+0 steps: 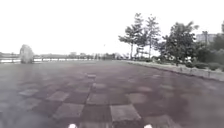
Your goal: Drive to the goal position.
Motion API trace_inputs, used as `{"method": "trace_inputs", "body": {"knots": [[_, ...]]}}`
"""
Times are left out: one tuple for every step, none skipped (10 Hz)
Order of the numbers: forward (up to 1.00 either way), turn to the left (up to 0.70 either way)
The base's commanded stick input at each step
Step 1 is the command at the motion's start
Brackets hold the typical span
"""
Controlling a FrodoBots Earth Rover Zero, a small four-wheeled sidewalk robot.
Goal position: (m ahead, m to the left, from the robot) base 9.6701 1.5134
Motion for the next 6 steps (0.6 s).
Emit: {"method": "trace_inputs", "body": {"knots": [[0.85, 0.01], [0.85, 0.01], [0.85, 0.01], [0.85, 0.01], [0.85, 0.01], [0.85, 0.01]]}}
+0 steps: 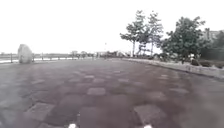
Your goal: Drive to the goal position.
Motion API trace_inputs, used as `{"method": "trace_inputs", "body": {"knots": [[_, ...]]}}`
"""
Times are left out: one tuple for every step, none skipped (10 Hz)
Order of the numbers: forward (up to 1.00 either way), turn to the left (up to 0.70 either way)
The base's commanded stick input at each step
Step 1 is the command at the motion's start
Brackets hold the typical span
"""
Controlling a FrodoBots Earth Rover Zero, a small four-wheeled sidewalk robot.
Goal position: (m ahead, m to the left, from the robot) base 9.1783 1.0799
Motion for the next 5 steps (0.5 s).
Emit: {"method": "trace_inputs", "body": {"knots": [[0.85, 0.01], [0.85, 0.01], [0.85, 0.01], [0.85, 0.01], [0.85, 0.01]]}}
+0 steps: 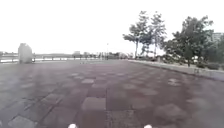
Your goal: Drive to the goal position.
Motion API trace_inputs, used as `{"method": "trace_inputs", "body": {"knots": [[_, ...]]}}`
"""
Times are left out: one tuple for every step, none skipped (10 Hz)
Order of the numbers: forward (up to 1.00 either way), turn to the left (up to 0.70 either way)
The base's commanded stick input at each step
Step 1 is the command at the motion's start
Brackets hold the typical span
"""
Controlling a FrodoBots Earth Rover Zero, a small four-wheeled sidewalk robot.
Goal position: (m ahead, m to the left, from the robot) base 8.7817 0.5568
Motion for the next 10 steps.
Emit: {"method": "trace_inputs", "body": {"knots": [[0.85, 0.01], [0.85, 0.01], [0.85, 0.01], [0.85, 0.01], [0.85, 0.01], [0.85, 0.01], [0.85, 0.01], [0.85, 0.01], [0.85, 0.01], [0.85, 0.01]]}}
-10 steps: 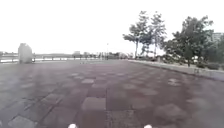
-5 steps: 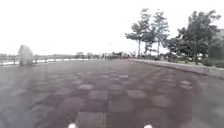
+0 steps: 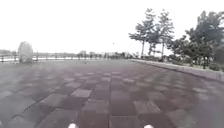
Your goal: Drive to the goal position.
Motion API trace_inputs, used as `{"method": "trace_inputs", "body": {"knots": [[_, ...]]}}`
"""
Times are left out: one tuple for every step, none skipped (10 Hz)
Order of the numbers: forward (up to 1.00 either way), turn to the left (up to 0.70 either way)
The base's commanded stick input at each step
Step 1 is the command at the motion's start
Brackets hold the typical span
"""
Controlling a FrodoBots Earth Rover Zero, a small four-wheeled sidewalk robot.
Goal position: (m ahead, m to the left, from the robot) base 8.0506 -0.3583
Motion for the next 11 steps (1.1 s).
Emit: {"method": "trace_inputs", "body": {"knots": [[0.85, 0.01], [0.85, 0.01], [0.85, 0.01], [0.85, 0.01], [0.85, 0.01], [0.85, 0.01], [0.85, 0.01], [0.85, 0.01], [0.85, 0.01], [0.85, 0.01], [0.85, 0.01]]}}
